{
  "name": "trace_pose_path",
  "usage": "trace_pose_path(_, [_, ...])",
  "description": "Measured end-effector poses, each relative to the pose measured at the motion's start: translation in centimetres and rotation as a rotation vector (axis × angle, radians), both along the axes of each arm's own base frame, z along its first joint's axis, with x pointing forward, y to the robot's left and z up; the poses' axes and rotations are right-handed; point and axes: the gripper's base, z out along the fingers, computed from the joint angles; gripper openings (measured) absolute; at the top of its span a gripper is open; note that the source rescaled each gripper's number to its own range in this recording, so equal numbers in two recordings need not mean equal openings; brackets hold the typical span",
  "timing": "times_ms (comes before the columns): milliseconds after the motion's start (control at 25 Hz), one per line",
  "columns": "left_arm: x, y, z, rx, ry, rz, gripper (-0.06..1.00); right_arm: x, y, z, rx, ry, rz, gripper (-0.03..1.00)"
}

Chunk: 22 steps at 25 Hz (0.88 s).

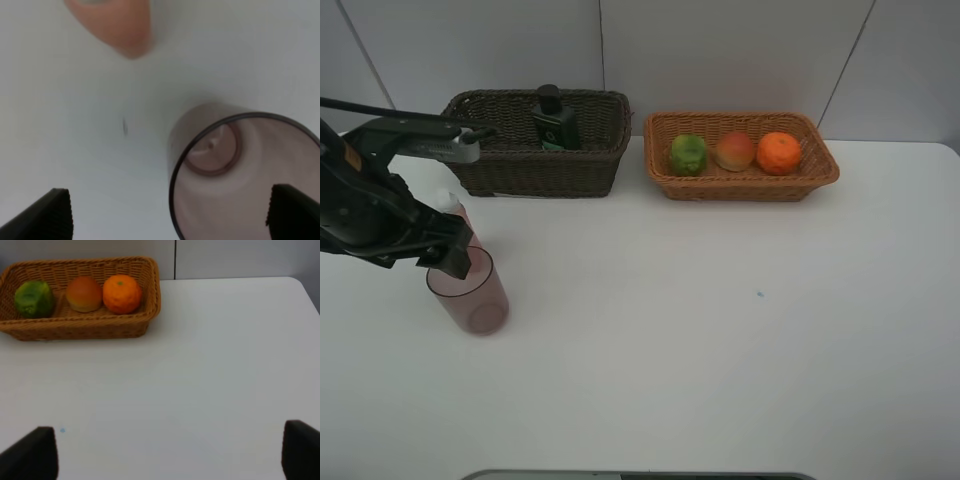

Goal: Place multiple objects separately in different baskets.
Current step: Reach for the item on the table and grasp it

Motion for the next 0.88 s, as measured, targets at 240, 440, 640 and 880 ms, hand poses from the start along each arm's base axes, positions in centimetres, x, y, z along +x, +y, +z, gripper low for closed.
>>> trace_pose_path(240, [0.3, -0.1, -1.1, 0.012, 0.034, 0.001, 0.99, 0.0, 0.0, 0.0, 0.000, 0.000, 0.000, 0.90])
trace_pose_path(440, [0.6, -0.2, -1.9, 0.016, 0.048, 0.001, 0.99, 0.0, 0.0, 0.0, 0.000, 0.000, 0.000, 0.90])
trace_pose_path(640, [1.1, -0.4, -3.5, 0.028, 0.082, 0.001, 0.99, 0.0, 0.0, 0.0, 0.000, 0.000, 0.000, 0.90])
trace_pose_path(880, [1.7, -0.6, -5.1, 0.031, 0.093, 0.001, 0.99, 0.0, 0.0, 0.0, 0.000, 0.000, 0.000, 0.90])
